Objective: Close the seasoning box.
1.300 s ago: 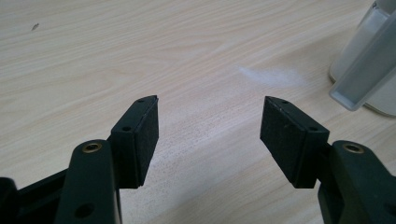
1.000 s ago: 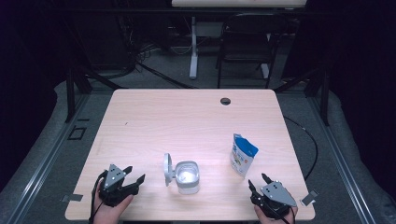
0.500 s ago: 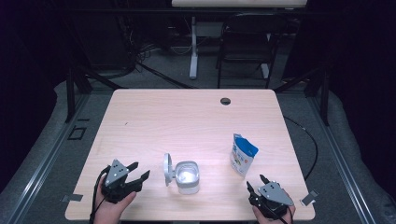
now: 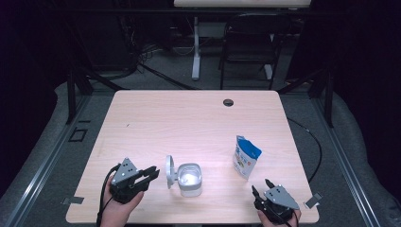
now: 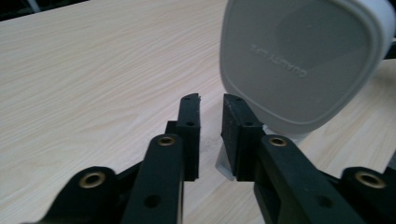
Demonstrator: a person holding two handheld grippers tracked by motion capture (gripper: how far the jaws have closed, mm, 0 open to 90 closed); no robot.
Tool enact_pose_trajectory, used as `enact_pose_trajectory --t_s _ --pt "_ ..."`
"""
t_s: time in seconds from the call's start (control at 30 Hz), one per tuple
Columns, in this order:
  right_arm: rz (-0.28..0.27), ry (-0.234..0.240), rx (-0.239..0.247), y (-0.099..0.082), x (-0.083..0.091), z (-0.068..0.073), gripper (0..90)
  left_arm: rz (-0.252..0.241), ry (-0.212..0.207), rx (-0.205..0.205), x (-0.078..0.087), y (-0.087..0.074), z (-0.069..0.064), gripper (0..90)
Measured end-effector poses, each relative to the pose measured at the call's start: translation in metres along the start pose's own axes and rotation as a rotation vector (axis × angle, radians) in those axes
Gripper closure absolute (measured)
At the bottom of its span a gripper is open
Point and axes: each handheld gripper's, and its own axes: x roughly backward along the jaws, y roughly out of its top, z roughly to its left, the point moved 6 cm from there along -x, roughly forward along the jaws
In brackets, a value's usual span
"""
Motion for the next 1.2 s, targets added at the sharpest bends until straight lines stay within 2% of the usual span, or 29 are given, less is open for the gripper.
enact_pose_trajectory --t_s 0.23,0.73,1.07,1.2 --pt "0.001 0.016 -0.006 0.000 0.000 0.003 47.0 0.001 -0.023 -0.011 -0.003 0.008 -0.007 90.0" --pt "0.006 0.027 0.007 -0.001 -0.003 0.007 47.0 0.014 -0.051 -0.038 -0.013 0.019 -0.023 90.0" --pt "0.005 0.024 -0.006 -0.002 -0.002 0.005 46.9 0.023 -0.078 -0.050 -0.026 0.023 -0.033 90.0" --pt "0.004 0.025 -0.010 -0.002 -0.002 0.004 46.9 0.020 -0.070 -0.056 -0.026 0.023 -0.033 90.0"
